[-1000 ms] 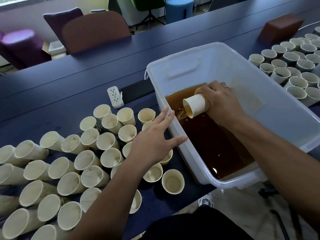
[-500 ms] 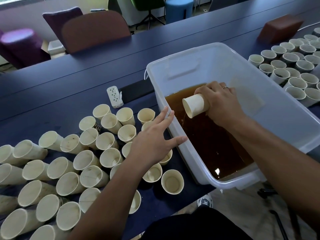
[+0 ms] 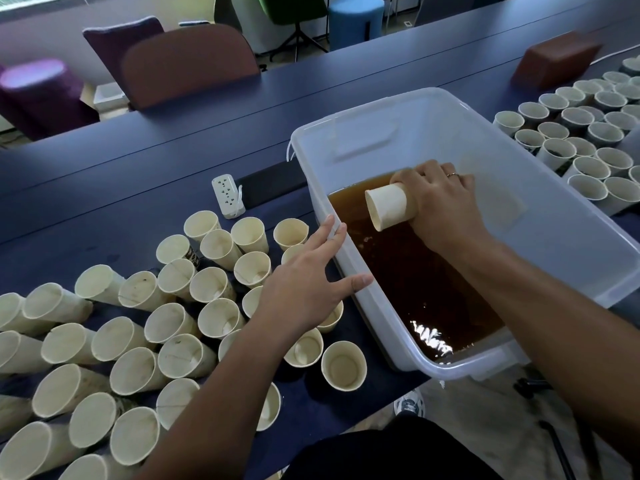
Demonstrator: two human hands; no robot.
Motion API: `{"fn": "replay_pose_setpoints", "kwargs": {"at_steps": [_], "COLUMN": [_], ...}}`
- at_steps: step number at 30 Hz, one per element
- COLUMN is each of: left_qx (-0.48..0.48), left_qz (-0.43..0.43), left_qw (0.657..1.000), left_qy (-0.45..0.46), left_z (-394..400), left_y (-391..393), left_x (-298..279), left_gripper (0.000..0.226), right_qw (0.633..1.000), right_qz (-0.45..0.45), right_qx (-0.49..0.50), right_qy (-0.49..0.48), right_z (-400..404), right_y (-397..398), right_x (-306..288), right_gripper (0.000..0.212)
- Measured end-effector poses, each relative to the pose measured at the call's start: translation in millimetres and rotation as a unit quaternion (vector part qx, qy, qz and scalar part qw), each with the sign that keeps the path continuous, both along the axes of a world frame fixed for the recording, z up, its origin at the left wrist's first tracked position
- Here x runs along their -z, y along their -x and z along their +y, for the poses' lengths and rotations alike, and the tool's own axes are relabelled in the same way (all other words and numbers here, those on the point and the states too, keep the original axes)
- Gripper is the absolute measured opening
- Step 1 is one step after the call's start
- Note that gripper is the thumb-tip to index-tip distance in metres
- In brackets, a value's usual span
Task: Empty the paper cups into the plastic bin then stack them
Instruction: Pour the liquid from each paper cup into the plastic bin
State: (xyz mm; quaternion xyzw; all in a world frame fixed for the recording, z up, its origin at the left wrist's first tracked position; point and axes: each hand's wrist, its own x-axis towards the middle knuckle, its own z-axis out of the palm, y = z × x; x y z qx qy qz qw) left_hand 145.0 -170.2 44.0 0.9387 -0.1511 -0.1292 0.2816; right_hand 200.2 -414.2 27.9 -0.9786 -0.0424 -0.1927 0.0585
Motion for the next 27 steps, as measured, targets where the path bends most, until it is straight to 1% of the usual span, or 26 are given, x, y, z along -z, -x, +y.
{"fn": "replay_pose_setpoints", "kwargs": {"at_steps": [1, 4, 5, 6, 8, 10, 12, 13, 17, 20, 25, 27], "left_qx": [0.000, -0.006, -0.005, -0.001, 0.000, -0.025, -0.078, -0.110, -0.222, -0.262, -0.318, -0.341], "left_qz": [0.000, 0.002, 0.000, -0.002, 0.000, -0.001, -0.022, -0.037, -0.099, -0.117, -0.125, -0.131], "left_qw": [1.000, 1.000, 1.000, 1.000, 0.999, 0.995, 0.982, 0.973, 0.931, 0.916, 0.906, 0.899], "left_qy": [-0.001, 0.004, 0.009, 0.014, 0.042, 0.099, 0.169, 0.199, 0.273, 0.280, 0.251, 0.242], "left_z": [0, -1, -2, -1, 2, 10, 24, 33, 78, 116, 186, 216], "left_y": [0, 0, 1, 1, 1, 1, 0, 1, 8, 22, 64, 87], "left_x": [-1, -1, -2, -2, -5, -15, -31, -41, -74, -84, -72, -64], "left_gripper": [0.086, 0.085, 0.085, 0.085, 0.079, 0.065, 0.047, 0.039, 0.019, 0.010, 0.003, 0.009], "right_qw": [1.000, 0.992, 0.990, 0.989, 0.991, 0.985, 0.969, 0.962, 0.932, 0.915, 0.891, 0.878], "right_qz": [0.014, 0.123, 0.143, 0.146, 0.122, 0.105, 0.095, 0.096, 0.123, 0.144, 0.185, 0.209], "right_qx": [0.003, 0.009, 0.014, 0.020, 0.029, 0.026, -0.013, -0.041, -0.147, -0.202, -0.269, -0.298], "right_qy": [0.006, 0.023, 0.017, 0.001, -0.047, -0.135, -0.226, -0.254, -0.309, -0.318, -0.316, -0.311], "right_z": [0, 0, -1, -2, 0, 10, 34, 49, 116, 163, 247, 281], "right_y": [0, 1, 1, 2, 2, 1, 4, 8, 26, 39, 63, 74], "right_x": [0, 6, 5, 2, -13, -33, -53, -61, -75, -73, -56, -46], "right_gripper": [0.054, 0.053, 0.052, 0.051, 0.050, 0.056, 0.062, 0.063, 0.064, 0.069, 0.068, 0.067]}}
